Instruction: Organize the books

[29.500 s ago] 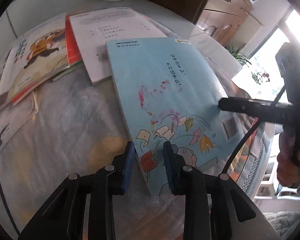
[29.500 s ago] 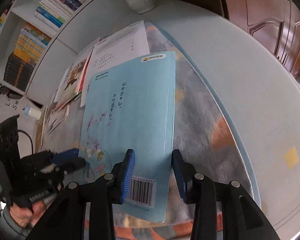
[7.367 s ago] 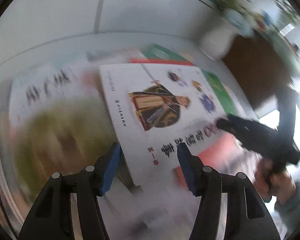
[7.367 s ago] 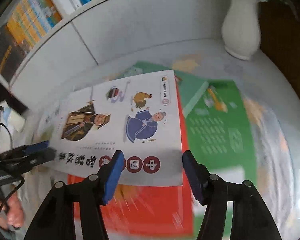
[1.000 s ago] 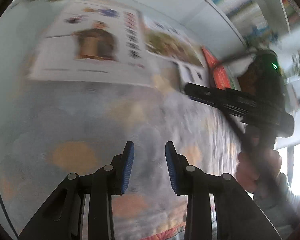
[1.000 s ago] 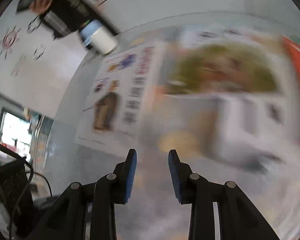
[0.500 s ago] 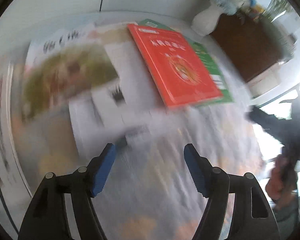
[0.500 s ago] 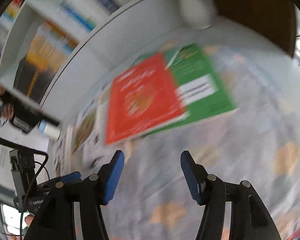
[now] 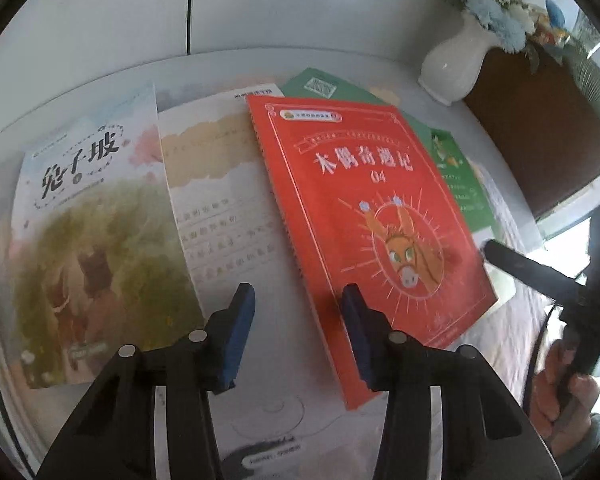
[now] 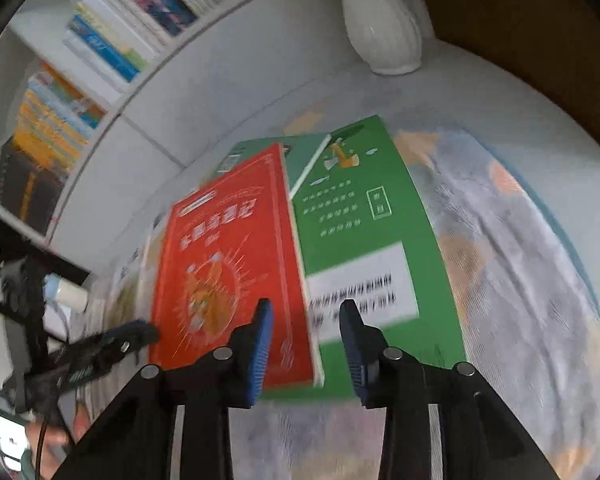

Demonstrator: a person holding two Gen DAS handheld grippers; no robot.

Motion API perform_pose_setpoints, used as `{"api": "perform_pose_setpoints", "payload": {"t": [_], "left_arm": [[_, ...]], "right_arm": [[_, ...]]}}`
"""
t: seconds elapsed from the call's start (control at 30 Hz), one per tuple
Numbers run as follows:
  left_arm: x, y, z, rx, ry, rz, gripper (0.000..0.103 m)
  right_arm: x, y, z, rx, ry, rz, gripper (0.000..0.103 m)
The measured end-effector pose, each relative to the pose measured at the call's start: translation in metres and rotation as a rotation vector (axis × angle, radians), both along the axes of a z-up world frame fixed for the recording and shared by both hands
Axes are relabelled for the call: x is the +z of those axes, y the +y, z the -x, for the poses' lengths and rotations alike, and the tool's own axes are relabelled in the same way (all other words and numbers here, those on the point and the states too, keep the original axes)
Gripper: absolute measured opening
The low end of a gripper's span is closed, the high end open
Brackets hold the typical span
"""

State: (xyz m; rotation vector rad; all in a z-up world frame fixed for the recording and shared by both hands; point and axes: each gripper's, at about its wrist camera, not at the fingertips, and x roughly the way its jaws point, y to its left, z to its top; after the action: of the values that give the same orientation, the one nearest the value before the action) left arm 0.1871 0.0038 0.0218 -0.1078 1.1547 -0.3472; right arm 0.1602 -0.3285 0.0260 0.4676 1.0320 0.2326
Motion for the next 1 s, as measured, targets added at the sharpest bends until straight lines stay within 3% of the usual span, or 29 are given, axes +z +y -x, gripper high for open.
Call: {"api": "perform_pose_setpoints", "payload": {"t": [0.1,0.2,0.3,0.47,0.57,0.67,0.77,0.87,1.0], "left_arm": [[-0.003,-0.004,0.003,-0.060,0.041,0.118,0.043],[0.000,-0.007,0.014,-0.040,0.056,0.139,0.043],[0.003,-0.009,0.053,-0.056,0.080,0.206,0.043],[-0.014,-0.037,0.133,-0.177,0.135,0.177,0.043],[-0.023,-0.054,0.174,-0.249,0.119,0.173,0.043],[-0.020,-0.061,0.186,-0.281,0.102,0.147,0.041],[-0.015,-0.059,0.195,-0.284,0.074,0.082,0.032],[-0.016,-0.045,0.209,-0.278,0.075,0.106,0.028],[-0.022,-0.055,0.211,-0.286,0.067,0.133,0.025]], "right_arm": [[-0.007,0.006,-0.012,0.019,0.000,-0.020,0.028],[-0.006,0.015,-0.010,0.076,0.022,-0.051,0.029],[-0.005,0.006,0.009,0.086,0.048,-0.079,0.029],[-0.001,-0.012,0.101,0.104,0.129,-0.036,0.032],[-0.004,-0.024,0.172,0.042,0.177,-0.034,0.034],[-0.005,-0.038,0.227,-0.051,0.199,-0.085,0.034],[0.000,-0.041,0.248,-0.098,0.216,-0.055,0.033],[0.008,-0.033,0.257,-0.116,0.202,0.060,0.033],[0.001,-0.023,0.273,-0.185,0.154,0.057,0.033]]}}
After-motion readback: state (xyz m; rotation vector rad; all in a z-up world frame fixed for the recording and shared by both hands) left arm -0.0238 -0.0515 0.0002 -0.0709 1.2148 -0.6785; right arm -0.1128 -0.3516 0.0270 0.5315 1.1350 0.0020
